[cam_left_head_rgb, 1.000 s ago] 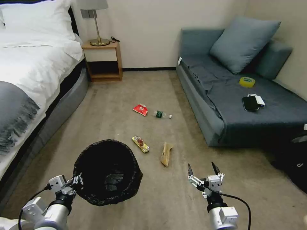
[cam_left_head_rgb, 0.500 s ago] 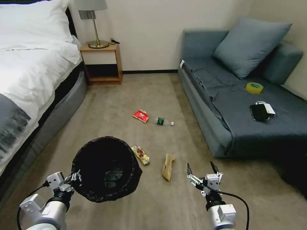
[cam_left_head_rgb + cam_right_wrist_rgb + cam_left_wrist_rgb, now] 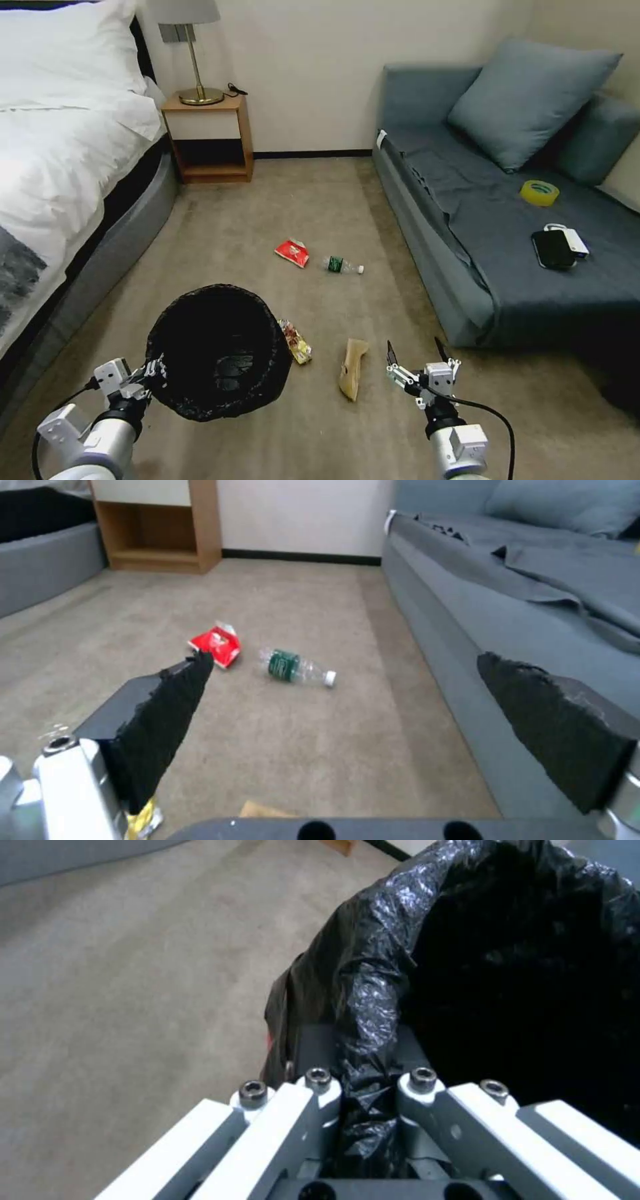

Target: Pick up the trash bin, then pick up the garbage on the floor and place it into the trash bin.

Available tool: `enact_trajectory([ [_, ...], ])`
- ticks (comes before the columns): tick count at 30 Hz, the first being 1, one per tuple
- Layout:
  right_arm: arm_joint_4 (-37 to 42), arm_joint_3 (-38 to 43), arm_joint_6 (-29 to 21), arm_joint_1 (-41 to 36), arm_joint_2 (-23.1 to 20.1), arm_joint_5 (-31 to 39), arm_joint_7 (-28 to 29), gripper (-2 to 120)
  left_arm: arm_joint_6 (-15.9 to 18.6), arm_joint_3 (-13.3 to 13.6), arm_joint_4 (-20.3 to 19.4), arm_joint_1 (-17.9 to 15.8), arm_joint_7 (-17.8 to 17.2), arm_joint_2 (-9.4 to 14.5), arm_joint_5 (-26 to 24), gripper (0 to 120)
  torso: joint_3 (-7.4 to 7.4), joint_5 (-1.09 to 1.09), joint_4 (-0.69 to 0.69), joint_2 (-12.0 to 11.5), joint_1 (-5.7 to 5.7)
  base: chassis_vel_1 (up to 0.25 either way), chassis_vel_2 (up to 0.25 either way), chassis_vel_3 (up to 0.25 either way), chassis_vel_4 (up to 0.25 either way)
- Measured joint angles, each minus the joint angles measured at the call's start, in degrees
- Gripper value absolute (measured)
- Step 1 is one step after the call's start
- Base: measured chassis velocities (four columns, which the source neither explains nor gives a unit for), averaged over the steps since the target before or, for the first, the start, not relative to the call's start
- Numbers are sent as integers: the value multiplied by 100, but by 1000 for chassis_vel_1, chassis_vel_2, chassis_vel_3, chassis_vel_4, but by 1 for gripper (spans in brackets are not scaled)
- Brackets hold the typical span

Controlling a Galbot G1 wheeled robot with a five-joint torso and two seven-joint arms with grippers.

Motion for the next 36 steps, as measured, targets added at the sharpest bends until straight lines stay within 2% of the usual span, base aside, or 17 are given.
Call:
enact_trajectory([
  [11, -262, -154, -13, 114, -94, 113, -62, 100, 53, -51, 39, -25, -9, 20, -12, 5, 1, 0, -1, 0, 0, -90, 103, 106, -85],
  [19, -555, -545, -708, 466, -567, 676, 2, 100, 268, -126, 45, -68, -5, 131, -41, 5, 0, 0, 0, 0, 0, 0, 0, 0, 0],
  [22, -828, -899, -1153, 820, -1064, 1248, 248, 100, 429, -161, 25, -68, -45, 156, -30, 5, 0, 0, 0, 0, 0, 0, 0, 0, 0],
  [23, -828, -899, -1153, 820, -1064, 1248, 248, 100, 429, -161, 25, -68, -45, 156, -30, 5, 0, 0, 0, 0, 0, 0, 0, 0, 0],
  [26, -995, -1233, -1553, 1129, -1455, 2044, 494, 100, 567, -164, -28, -69, -148, 116, 40, 5, 0, 1, 0, 0, 0, 0, 0, 0, 0],
  [27, -995, -1233, -1553, 1129, -1455, 2044, 494, 100, 567, -164, -28, -69, -148, 116, 40, 5, 0, 1, 0, 0, 0, 0, 0, 0, 0],
  [30, -1207, -1534, -2026, 1530, -1772, 3045, 779, 100, 607, -121, -103, -90, -198, -21, 241, 5, 0, 1, 1, 0, 0, 0, 0, 0, 0],
  [31, -1207, -1534, -2026, 1530, -1772, 3045, 779, 100, 607, -121, -103, -90, -198, -21, 241, 5, 0, 1, 1, 0, 0, 0, 0, 0, 0],
  [33, -1361, -1721, -2359, 1807, -1944, 3517, 953, 100, 602, -75, -153, -122, -215, -126, 419, 5, 0, 1, 0, 0, 0, 0, 0, 0, 0],
  [35, -1504, -1963, -2893, 2166, -2165, 4074, 1278, 100, 600, -6, -264, -129, -290, -268, 640, 5, 0, 1, 0, 0, 0, 0, 0, 0, 0],
  [36, -1504, -1963, -2893, 2166, -2165, 4074, 1278, 100, 600, -6, -264, -129, -290, -268, 640, 5, 0, 1, 0, 0, 0, 0, 0, 0, 0],
])
